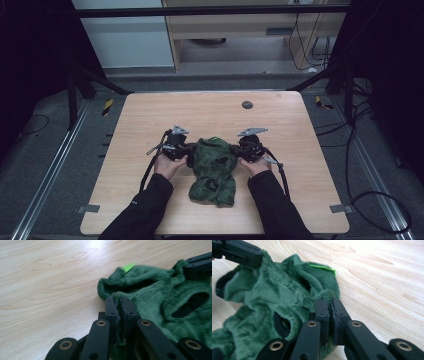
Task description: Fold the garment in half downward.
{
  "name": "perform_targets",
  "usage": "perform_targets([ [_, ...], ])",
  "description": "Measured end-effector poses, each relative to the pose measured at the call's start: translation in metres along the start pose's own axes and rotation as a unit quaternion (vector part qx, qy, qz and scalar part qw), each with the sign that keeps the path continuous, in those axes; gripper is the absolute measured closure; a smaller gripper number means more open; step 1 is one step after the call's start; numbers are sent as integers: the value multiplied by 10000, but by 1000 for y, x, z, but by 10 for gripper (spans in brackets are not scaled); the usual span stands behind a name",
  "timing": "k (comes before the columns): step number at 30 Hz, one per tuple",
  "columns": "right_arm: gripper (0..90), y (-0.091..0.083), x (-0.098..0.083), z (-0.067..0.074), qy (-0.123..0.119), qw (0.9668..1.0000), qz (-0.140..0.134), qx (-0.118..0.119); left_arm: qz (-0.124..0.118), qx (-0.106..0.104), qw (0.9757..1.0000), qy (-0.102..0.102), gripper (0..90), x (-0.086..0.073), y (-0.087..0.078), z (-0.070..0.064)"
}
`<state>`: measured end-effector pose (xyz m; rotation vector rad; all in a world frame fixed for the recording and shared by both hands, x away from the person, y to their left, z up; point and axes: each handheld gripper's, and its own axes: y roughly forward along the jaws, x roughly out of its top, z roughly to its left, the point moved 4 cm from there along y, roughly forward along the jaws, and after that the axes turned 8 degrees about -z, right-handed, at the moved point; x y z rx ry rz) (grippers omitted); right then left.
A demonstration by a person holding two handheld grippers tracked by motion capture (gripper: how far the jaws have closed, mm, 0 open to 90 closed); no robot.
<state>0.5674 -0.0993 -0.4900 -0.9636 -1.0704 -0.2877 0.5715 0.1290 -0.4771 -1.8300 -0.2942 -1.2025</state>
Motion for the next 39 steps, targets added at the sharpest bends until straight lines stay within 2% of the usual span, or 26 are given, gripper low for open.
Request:
perform_targets([
  [9, 854, -16, 8, 11, -194, 9994, -246, 115, -181, -122, 9997, 95, 852, 2, -23, -9],
  [18, 853, -29, 10, 19, -261, 9986, -395, 232, -350, -215, 9991, 121, 852, 4, -40, -17],
  [30, 851, -44, 10, 30, -514, 9969, -482, 336, -393, -322, 9984, 246, 852, 0, -57, -27],
  [39, 850, -56, 5, 39, -605, 9957, -542, 455, -398, -380, 9980, 299, 852, -7, -68, -33],
])
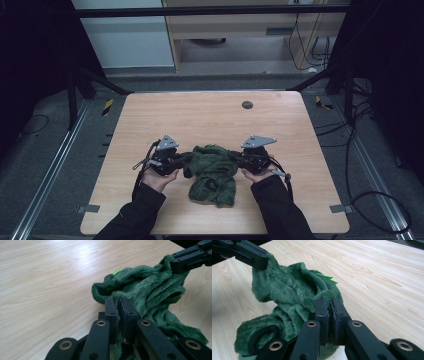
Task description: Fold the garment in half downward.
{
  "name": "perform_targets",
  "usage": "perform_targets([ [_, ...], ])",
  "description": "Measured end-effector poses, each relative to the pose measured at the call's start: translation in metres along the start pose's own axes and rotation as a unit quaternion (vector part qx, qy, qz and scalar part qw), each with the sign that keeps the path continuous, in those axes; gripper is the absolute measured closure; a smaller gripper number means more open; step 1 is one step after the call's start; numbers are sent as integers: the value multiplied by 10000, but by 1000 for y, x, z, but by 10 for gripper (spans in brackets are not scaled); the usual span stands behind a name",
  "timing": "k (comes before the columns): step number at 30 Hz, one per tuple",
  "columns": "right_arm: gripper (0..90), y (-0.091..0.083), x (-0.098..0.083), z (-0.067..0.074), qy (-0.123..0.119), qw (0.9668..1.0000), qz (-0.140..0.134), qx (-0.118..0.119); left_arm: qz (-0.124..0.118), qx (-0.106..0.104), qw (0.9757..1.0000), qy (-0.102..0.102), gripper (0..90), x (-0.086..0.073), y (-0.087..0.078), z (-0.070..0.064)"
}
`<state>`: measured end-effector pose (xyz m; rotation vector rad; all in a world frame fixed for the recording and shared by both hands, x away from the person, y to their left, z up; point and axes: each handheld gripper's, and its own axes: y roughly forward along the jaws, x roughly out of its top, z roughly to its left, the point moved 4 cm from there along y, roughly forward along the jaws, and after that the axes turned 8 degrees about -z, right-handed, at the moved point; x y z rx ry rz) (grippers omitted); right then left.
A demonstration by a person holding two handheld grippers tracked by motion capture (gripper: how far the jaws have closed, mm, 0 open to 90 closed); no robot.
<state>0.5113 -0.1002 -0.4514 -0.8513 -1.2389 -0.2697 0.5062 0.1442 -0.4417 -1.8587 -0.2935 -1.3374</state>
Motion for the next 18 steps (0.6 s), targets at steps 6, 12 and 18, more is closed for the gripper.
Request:
perform_targets([
  [6, 850, -4, -4, 6, -90, 10000, 30, -9, 19, -55, 10000, 56, 852, -3, -4, -8],
  [12, 848, -10, -5, 13, -112, 9999, -28, 63, 35, -109, 9999, 89, 852, -6, -11, -14],
  [18, 846, -14, -10, 18, -140, 9998, 6, 114, 57, -146, 9998, 91, 852, -10, -16, -19],
])
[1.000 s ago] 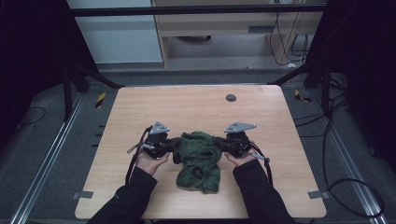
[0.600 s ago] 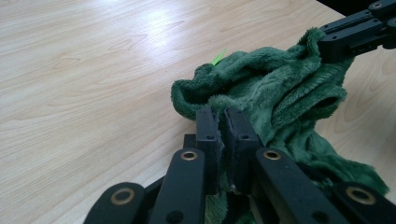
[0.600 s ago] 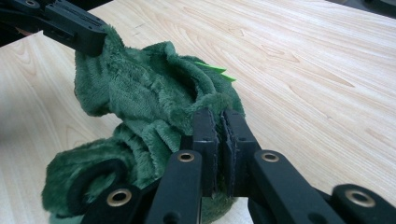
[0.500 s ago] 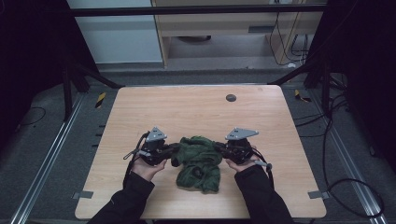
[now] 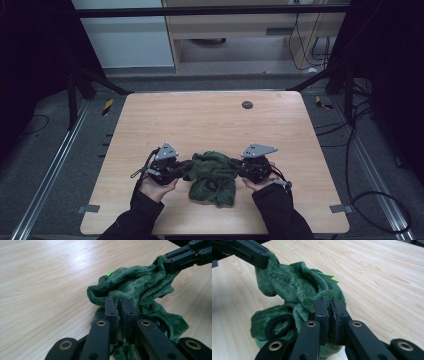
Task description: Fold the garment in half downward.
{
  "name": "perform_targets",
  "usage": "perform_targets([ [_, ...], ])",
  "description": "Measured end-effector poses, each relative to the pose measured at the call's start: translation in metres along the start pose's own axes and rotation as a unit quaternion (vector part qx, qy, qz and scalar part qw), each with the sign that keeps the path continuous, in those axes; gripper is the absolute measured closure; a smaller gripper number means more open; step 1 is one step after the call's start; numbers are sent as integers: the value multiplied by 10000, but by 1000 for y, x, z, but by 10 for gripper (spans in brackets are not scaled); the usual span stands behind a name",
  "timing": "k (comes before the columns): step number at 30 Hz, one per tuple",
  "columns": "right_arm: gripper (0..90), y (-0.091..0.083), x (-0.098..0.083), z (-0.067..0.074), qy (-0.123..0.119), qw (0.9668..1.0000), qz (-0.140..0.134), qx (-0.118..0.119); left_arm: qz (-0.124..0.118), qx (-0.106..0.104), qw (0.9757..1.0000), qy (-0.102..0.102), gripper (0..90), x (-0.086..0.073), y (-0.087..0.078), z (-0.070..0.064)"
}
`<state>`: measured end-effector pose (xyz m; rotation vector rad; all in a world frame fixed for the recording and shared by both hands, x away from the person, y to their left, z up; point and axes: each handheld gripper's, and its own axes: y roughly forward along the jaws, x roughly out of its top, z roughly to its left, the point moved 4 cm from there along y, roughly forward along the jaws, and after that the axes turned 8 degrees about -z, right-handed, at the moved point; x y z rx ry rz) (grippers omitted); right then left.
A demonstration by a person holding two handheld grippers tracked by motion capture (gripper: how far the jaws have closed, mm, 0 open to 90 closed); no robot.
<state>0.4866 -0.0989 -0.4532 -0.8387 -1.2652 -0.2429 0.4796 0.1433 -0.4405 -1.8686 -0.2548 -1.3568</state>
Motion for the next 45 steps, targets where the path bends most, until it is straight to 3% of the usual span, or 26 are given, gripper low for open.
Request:
perform_targets([
  [6, 842, -5, -4, 7, -12, 10000, 10, 64, 44, -11, 10000, -70, 851, -9, -6, -3],
  [23, 833, -18, -22, 26, 12, 9996, 78, 269, 271, -171, 9995, -6, 851, -28, -8, -19],
  [35, 812, -23, -44, 33, 195, 9987, 289, 364, 589, -289, 9978, -35, 851, -48, -6, -26],
  [45, 788, -20, -59, 36, 207, 9978, 475, 417, 839, -342, 9959, -17, 850, -58, 0, -28],
])
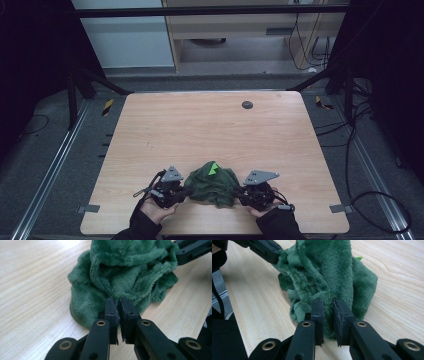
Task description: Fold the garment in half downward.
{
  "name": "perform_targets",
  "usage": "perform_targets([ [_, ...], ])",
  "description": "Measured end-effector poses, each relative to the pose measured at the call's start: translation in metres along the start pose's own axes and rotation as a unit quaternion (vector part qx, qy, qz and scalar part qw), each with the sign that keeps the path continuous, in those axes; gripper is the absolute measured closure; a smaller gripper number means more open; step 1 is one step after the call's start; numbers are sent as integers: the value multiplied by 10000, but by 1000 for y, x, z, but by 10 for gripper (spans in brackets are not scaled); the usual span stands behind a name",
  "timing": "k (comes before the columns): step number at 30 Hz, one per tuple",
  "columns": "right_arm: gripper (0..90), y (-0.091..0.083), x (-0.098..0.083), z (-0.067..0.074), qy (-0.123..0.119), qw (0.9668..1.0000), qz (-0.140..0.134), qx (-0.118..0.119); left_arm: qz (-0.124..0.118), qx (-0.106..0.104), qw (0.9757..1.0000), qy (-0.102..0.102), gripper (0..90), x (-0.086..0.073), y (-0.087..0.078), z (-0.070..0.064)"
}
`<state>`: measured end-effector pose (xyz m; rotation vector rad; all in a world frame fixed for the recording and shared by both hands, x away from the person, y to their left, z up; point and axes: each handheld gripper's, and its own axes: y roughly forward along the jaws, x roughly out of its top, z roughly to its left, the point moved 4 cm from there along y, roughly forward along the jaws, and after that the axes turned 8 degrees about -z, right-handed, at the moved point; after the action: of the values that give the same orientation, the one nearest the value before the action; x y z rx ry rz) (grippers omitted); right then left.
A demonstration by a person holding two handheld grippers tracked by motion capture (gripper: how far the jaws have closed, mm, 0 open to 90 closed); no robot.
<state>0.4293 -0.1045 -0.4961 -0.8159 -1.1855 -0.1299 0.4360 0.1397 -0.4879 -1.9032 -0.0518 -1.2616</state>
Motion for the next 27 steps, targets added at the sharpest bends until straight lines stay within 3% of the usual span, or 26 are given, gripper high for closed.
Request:
perform_targets([
  [15, 781, 9, -10, -1, 72, 9996, 270, 6, 47, 103, 9999, 5, 838, -4, 5, -2],
  [27, 702, -6, 6, -1, 169, 9998, -80, 25, -358, 168, 9992, -49, 735, 11, -13, -3],
])
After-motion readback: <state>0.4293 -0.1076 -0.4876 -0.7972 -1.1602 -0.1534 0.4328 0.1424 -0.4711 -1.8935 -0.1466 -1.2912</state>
